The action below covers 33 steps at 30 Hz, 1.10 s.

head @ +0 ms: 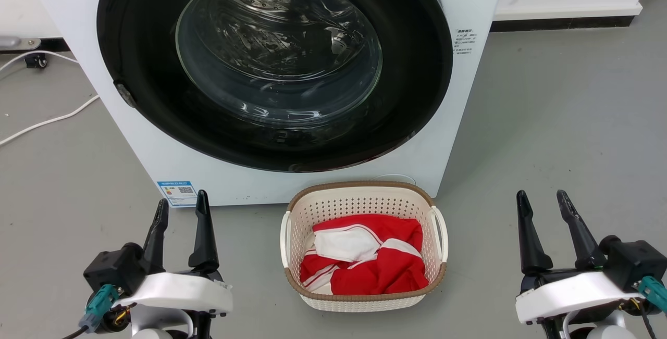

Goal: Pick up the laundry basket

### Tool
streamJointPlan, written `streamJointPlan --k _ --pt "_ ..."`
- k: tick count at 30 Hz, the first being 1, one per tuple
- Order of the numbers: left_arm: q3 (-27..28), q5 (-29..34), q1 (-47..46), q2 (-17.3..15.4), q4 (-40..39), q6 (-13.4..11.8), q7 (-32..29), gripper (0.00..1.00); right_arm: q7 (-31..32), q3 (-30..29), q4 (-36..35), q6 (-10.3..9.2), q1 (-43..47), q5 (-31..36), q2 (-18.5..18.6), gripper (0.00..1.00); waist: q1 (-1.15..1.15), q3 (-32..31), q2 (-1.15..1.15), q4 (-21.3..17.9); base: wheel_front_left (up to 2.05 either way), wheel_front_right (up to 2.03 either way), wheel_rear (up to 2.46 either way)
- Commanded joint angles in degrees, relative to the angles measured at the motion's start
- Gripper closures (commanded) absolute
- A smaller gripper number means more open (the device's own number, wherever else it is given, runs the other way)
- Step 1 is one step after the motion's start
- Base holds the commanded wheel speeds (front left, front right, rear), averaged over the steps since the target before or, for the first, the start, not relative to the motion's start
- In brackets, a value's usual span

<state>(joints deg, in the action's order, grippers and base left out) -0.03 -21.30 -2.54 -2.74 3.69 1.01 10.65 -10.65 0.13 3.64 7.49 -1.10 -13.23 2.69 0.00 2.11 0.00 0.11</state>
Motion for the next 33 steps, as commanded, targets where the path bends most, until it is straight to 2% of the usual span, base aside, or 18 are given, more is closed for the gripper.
streamJointPlan --k 1,33 --pt "-0.14 1.07 0.35 -0.19 -0.27 -0.04 0.55 0.00 -0.56 0.14 -0.49 0.00 0.42 1.32 0.26 0.00 0.00 0.02 0.00 0.00 0.00 0.00 0.00" --pt "-1.02 16.02 1.36 -0.21 1.07 -0.57 4.19 0.00 -4.21 0.56 -0.91 -0.01 1.79 17.72 0.30 0.00 0.00 0.21 0.00 0.06 0.00 0.00 0.00"
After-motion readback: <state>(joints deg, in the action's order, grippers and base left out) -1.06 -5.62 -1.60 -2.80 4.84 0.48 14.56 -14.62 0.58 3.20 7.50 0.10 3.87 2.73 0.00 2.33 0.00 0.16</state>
